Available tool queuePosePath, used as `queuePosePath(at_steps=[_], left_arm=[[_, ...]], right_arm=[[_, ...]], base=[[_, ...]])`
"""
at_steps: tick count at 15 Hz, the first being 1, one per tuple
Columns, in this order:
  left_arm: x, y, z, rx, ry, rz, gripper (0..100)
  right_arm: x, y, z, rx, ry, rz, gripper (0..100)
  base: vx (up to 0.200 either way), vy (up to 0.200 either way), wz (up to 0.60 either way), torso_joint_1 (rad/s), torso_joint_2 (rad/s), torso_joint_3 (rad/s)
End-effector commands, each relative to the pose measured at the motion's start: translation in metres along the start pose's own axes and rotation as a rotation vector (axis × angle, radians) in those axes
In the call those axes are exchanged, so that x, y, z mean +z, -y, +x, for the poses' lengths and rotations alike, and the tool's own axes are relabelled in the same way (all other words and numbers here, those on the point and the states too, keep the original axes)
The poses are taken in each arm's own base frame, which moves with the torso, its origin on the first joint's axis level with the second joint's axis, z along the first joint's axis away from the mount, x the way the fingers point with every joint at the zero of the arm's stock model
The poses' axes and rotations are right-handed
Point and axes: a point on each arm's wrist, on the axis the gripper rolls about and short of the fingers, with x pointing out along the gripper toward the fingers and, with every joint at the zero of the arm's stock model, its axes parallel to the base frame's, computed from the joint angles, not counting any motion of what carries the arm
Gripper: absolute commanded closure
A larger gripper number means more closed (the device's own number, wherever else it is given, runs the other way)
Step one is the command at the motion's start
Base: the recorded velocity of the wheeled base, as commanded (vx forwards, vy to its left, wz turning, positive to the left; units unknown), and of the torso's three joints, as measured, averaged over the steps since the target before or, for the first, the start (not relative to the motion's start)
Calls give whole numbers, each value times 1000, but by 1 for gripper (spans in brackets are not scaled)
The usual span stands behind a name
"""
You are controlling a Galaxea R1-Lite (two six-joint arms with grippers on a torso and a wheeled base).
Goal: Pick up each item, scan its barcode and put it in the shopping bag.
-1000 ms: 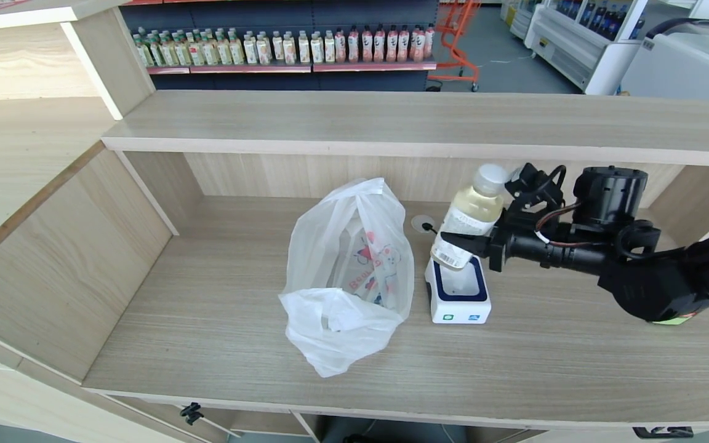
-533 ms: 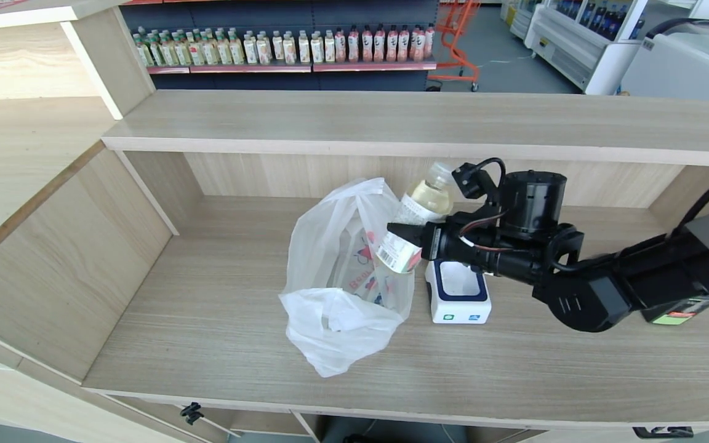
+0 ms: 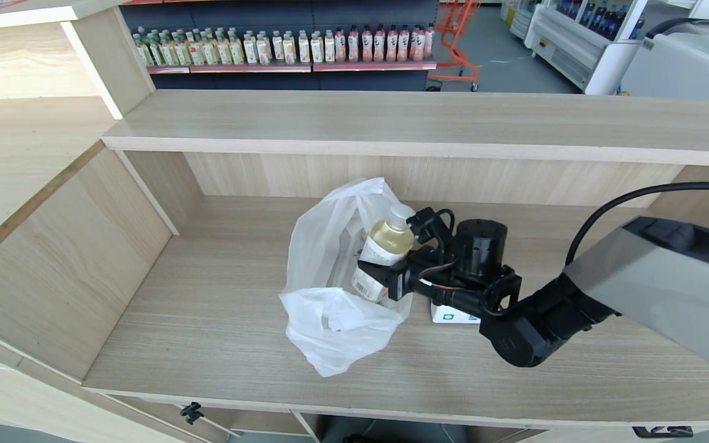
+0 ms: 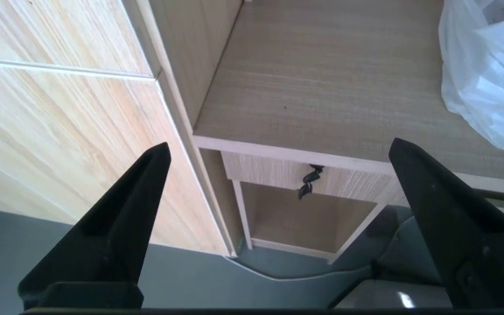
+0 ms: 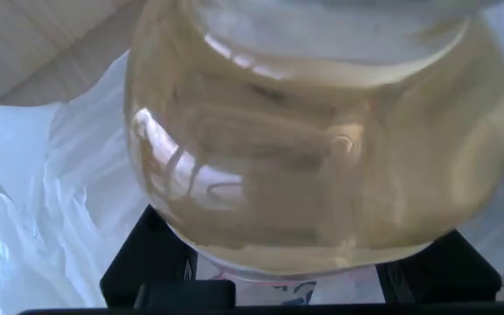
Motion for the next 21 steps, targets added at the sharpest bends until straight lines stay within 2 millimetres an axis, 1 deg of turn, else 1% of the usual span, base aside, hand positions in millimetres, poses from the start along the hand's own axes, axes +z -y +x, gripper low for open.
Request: queuePosePath(at_steps=[1, 3, 6, 7, 8, 10, 11, 12, 13, 14, 16, 17, 18, 19, 20, 21], left_arm=[[0, 0, 0, 1, 0, 0, 0], [0, 0, 0, 1, 0, 0, 0], [0, 0, 0, 1, 0, 0, 0], [0, 0, 0, 1, 0, 0, 0], [0, 0, 0, 0, 0, 0, 0], [0, 0, 0, 0, 0, 0, 0], [0, 0, 0, 0, 0, 0, 0], [0, 0, 0, 0, 0, 0, 0], [0, 0, 0, 0, 0, 0, 0], [0, 0, 0, 1, 0, 0, 0], [0, 0, 0, 1, 0, 0, 0], [0, 0, 0, 1, 0, 0, 0], [0, 0, 0, 0, 0, 0, 0], [0, 0, 0, 1, 0, 0, 0], [0, 0, 0, 0, 0, 0, 0], [0, 0, 0, 1, 0, 0, 0]], right_arm=[[-34, -3, 13, 17, -45, -30, 100], [-42, -3, 16, 22, -14, -80, 100], [-43, -3, 17, 20, -9, -126, 100], [-43, -2, 16, 19, -9, -126, 0], [-38, -1, 15, 17, 1, -118, 0], [-13, -3, 8, 18, 47, -32, 0], [4, -4, 3, 22, 75, 22, 0], [25, -7, -6, 25, 95, 86, 0], [41, -9, -15, 26, 104, 127, 0], [62, -10, -30, 21, 113, 185, 0], [92, -16, -63, 10, 113, 236, 0], [99, -17, -77, 0, 108, 236, 0], [114, -28, -113, -4, 112, 239, 0], [124, -34, -133, -8, 138, 261, 0], [128, -36, -153, -34, 149, 278, 0], [130, -34, -173, -78, 131, 249, 0]], base=[[0, 0, 0, 0, 0, 0], [0, 0, 0, 0, 0, 0], [0, 0, 0, 0, 0, 0], [0, 0, 0, 0, 0, 0], [0, 0, 0, 0, 0, 0], [0, 0, 0, 0, 0, 0], [0, 0, 0, 0, 0, 0], [0, 0, 0, 0, 0, 0], [0, 0, 0, 0, 0, 0], [0, 0, 0, 0, 0, 0], [0, 0, 0, 0, 0, 0], [0, 0, 0, 0, 0, 0], [0, 0, 0, 0, 0, 0], [0, 0, 0, 0, 0, 0], [0, 0, 0, 0, 0, 0], [0, 0, 0, 0, 0, 0]])
